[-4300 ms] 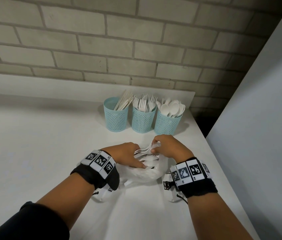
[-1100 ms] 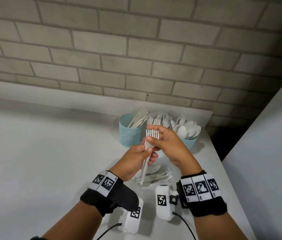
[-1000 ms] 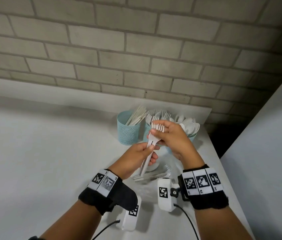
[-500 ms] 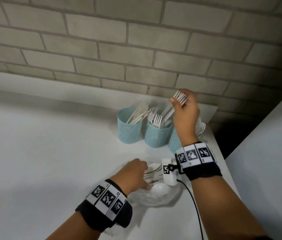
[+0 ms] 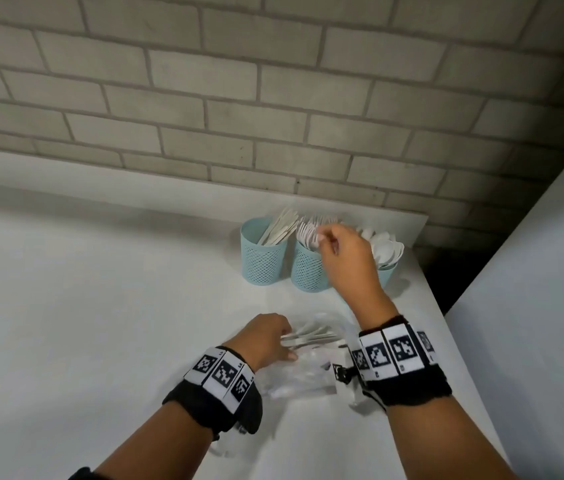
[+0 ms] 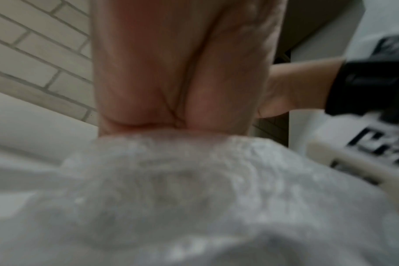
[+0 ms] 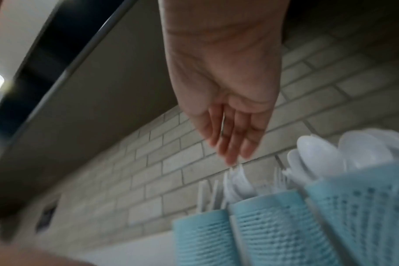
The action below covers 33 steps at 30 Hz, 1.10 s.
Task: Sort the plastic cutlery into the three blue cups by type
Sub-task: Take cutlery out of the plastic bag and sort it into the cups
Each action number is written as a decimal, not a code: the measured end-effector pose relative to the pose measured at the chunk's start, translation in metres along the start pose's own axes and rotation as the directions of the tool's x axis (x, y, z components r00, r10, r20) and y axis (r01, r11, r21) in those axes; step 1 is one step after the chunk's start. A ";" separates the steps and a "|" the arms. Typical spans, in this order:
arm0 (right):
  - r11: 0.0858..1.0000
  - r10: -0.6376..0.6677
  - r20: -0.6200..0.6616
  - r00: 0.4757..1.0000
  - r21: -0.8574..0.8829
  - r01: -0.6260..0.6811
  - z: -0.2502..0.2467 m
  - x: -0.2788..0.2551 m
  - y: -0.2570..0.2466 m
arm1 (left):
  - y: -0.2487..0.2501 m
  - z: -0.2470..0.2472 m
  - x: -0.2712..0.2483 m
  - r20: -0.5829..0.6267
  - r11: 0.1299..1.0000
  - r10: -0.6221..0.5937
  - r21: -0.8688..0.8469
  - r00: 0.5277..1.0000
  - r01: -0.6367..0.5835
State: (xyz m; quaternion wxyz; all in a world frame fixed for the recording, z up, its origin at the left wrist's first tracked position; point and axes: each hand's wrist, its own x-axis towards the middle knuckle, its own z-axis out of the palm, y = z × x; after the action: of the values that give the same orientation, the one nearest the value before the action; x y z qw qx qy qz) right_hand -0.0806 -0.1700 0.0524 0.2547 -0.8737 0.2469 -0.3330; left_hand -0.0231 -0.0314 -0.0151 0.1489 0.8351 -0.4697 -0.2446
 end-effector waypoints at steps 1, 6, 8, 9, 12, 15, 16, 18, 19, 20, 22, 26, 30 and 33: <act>1.000 0.016 0.113 0.994 -0.002 -0.015 -0.002 -0.010 -0.003 | 0.000 0.001 0.000 -0.003 1.000 -0.005 0.000 1.000 0.005; 0.990 0.108 0.391 0.914 0.044 -0.135 -0.015 -0.037 0.000 | 0.000 0.004 0.000 0.015 1.000 -0.020 0.007 1.000 0.020; 0.987 0.157 0.463 0.872 -0.033 -0.160 -0.017 -0.045 0.007 | 0.000 0.006 0.002 0.007 1.000 -0.027 0.002 1.000 0.027; 0.983 0.184 0.492 0.851 -0.079 -0.167 -0.018 -0.049 0.012 | -0.001 0.008 0.003 0.002 1.000 -0.028 0.003 1.000 0.028; 0.975 0.223 0.539 0.812 -0.138 -0.177 -0.019 -0.062 0.023 | -0.002 0.011 0.006 -0.009 1.000 -0.029 0.008 1.000 0.029; 0.964 0.261 0.557 0.788 -0.196 -0.181 -0.017 -0.071 0.029 | -0.004 0.012 0.008 -0.014 1.000 -0.021 0.003 1.000 0.021; 0.959 0.276 0.545 0.792 -0.214 -0.186 -0.016 -0.073 0.030 | -0.005 0.013 0.008 -0.015 1.000 -0.016 -0.003 1.000 0.016; 0.952 0.299 0.515 0.803 -0.214 -0.218 -0.016 -0.077 0.033 | -0.005 0.012 0.008 -0.011 1.000 -0.007 -0.008 1.000 0.007; 0.950 0.308 0.506 0.806 -0.206 -0.234 -0.016 -0.080 0.034 | -0.006 0.012 0.008 -0.011 1.000 -0.001 -0.006 1.000 0.001; 0.947 0.318 0.503 0.804 -0.201 -0.250 -0.017 -0.082 0.034 | -0.006 0.011 0.008 -0.010 1.000 0.002 -0.007 1.000 -0.002; 0.940 0.339 0.501 0.796 -0.200 -0.275 -0.019 -0.087 0.036 | -0.006 0.011 0.007 -0.006 1.000 0.004 -0.016 1.000 -0.004; 0.932 0.362 0.497 0.789 -0.196 -0.304 -0.022 -0.090 0.038 | -0.007 0.010 0.006 -0.017 0.999 0.000 -0.050 1.000 -0.001; 0.928 0.372 0.519 0.770 -0.176 -0.329 -0.022 -0.092 0.038 | -0.008 0.006 0.005 -0.027 0.994 0.011 -0.108 1.000 -0.014; 0.924 0.380 0.536 0.754 -0.175 -0.341 -0.023 -0.091 0.040 | -0.008 0.002 0.003 0.006 0.968 0.029 -0.249 1.000 -0.026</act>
State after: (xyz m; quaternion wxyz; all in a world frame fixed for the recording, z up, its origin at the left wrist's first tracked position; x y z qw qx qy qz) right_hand -0.1673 -0.1513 0.0012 0.3458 -0.8762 0.3357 0.0016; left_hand -0.0173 -0.0297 -0.0216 0.2535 0.8021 -0.4476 -0.3033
